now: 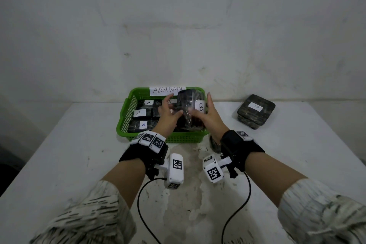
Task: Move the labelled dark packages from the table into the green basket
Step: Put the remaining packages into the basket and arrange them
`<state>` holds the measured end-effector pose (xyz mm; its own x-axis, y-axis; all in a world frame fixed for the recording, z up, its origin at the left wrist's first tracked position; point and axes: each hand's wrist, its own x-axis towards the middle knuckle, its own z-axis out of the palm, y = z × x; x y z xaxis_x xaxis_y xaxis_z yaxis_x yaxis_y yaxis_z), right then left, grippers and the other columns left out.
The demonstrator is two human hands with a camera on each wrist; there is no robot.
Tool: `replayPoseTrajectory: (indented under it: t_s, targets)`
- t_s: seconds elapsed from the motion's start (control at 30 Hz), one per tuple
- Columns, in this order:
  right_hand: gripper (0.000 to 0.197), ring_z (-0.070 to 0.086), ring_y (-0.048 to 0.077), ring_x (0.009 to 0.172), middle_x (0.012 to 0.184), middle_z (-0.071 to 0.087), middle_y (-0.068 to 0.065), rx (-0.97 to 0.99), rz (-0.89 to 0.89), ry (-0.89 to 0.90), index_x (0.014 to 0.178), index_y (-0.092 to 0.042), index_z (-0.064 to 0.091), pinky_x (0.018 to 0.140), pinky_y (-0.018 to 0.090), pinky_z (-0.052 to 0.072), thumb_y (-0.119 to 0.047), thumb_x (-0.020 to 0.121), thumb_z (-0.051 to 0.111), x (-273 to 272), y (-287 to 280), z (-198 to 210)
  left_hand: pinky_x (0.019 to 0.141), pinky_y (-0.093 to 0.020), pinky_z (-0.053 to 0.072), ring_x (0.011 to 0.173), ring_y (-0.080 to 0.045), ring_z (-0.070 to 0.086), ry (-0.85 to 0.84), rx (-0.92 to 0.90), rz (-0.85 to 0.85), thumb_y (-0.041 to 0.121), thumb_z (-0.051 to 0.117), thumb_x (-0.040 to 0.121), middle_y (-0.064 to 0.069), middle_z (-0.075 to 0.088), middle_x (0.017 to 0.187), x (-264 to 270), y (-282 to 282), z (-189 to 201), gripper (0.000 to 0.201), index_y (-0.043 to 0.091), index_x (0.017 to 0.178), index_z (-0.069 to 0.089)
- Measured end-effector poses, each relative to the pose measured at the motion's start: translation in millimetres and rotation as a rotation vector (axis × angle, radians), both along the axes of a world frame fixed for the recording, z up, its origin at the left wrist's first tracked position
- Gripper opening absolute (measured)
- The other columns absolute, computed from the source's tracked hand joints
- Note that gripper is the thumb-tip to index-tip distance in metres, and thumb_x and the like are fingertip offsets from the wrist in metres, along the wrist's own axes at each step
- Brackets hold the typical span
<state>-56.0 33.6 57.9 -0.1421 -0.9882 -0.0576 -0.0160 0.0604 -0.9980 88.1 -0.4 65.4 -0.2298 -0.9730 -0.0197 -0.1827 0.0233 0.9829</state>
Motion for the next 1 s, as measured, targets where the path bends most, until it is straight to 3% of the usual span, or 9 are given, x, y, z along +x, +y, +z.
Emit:
replayPoseTrajectory:
  t_s: [0.1, 0.23, 0.33, 0.43, 0.57, 0.63, 0.77, 0.87, 1.0]
  targets:
    - [0.066, 0.044, 0.014, 0.126, 0.136, 0.045, 0.003, -0.084, -0.126, -0.094, 0.154, -0.021, 0.010, 0.095, 0.018, 0.041, -0.021, 0.100, 0.049, 0, 0, 5, 0.097, -0.046, 0.047, 0.116, -0.031, 0.053, 0.090, 0.126, 0.010, 0.004, 0.048, 0.094, -0.014, 0.041, 0.135, -1, -4, 5, 0.048, 0.021, 0.137, 0.037]
    - [0.046, 0.062, 0.010, 0.100, 0.102, 0.067, 0.008, -0.159, -0.144, 0.001, 0.139, -0.010, 0.047, 0.094, 0.019, 0.046, -0.007, 0.094, 0.057, 3, 0, 6, 0.088, -0.043, 0.049, 0.121, -0.036, 0.051, 0.243, 0.267, -0.029, 0.034, 0.037, 0.100, -0.016, 0.052, 0.129, 0, -2, 13, 0.038, 0.013, 0.131, 0.042]
    - [0.036, 0.061, 0.001, 0.074, 0.080, 0.065, 0.005, -0.193, -0.080, 0.083, 0.121, -0.011, 0.059, 0.073, 0.008, 0.047, 0.001, 0.088, 0.063, 5, 2, 10, 0.106, -0.054, 0.037, 0.128, -0.039, 0.044, 0.197, 0.249, -0.039, 0.060, 0.051, 0.085, -0.022, 0.043, 0.141, 1, 0, 7, 0.061, 0.024, 0.133, 0.039]
    - [0.025, 0.061, 0.005, 0.067, 0.073, 0.060, 0.002, -0.175, -0.067, -0.032, 0.104, -0.015, 0.055, 0.064, 0.016, 0.048, 0.002, 0.087, 0.063, 4, 1, 10, 0.109, -0.053, 0.034, 0.129, -0.030, 0.043, 0.227, 0.247, -0.027, 0.073, 0.066, 0.058, -0.011, 0.040, 0.144, 4, -3, 0, 0.099, 0.032, 0.140, 0.028]
    - [0.024, 0.055, 0.005, 0.054, 0.067, 0.052, -0.002, -0.167, -0.121, -0.140, 0.096, -0.016, 0.049, 0.055, 0.016, 0.044, -0.001, 0.087, 0.065, 10, 2, 13, 0.103, -0.051, 0.041, 0.123, -0.030, 0.050, 0.300, 0.250, 0.017, 0.052, 0.056, 0.082, -0.014, 0.048, 0.135, 1, -3, 10, 0.061, 0.022, 0.132, 0.039]
    - [0.030, 0.052, 0.006, 0.064, 0.076, 0.048, 0.000, -0.196, -0.224, -0.126, 0.103, -0.017, 0.049, 0.062, 0.016, 0.047, -0.013, 0.084, 0.072, 15, -2, 11, 0.089, -0.042, 0.051, 0.107, -0.026, 0.059, 0.336, 0.277, -0.017, 0.041, 0.043, 0.095, -0.015, 0.058, 0.122, -1, -2, 14, 0.036, 0.016, 0.120, 0.051]
    - [0.061, 0.055, 0.017, 0.117, 0.129, 0.050, 0.003, -0.042, -0.116, -0.142, 0.137, -0.030, 0.042, 0.103, 0.038, 0.046, -0.057, 0.084, 0.061, 20, -7, 1, 0.082, -0.033, 0.048, 0.085, -0.020, 0.063, 0.399, 0.359, -0.121, 0.037, 0.031, 0.099, -0.007, 0.067, 0.092, -4, 1, 21, 0.038, 0.018, 0.093, 0.063]
    - [0.061, 0.051, 0.015, 0.127, 0.139, 0.053, -0.002, -0.002, -0.002, -0.129, 0.141, -0.024, 0.043, 0.110, 0.042, 0.040, -0.061, 0.092, 0.044, 28, -2, 2, 0.095, -0.041, 0.047, 0.105, -0.026, 0.062, 0.362, 0.356, -0.112, 0.042, 0.034, 0.098, -0.011, 0.067, 0.109, -6, 3, 20, 0.046, 0.009, 0.113, 0.061]
    - [0.045, 0.052, 0.020, 0.125, 0.133, 0.055, 0.007, -0.038, -0.082, -0.097, 0.134, -0.015, 0.045, 0.111, 0.045, 0.038, -0.045, 0.101, 0.037, 31, 1, 5, 0.108, -0.050, 0.038, 0.127, -0.027, 0.050, 0.359, 0.316, -0.123, 0.048, 0.053, 0.088, -0.011, 0.051, 0.139, -8, 1, 10, 0.063, 0.014, 0.139, 0.042]
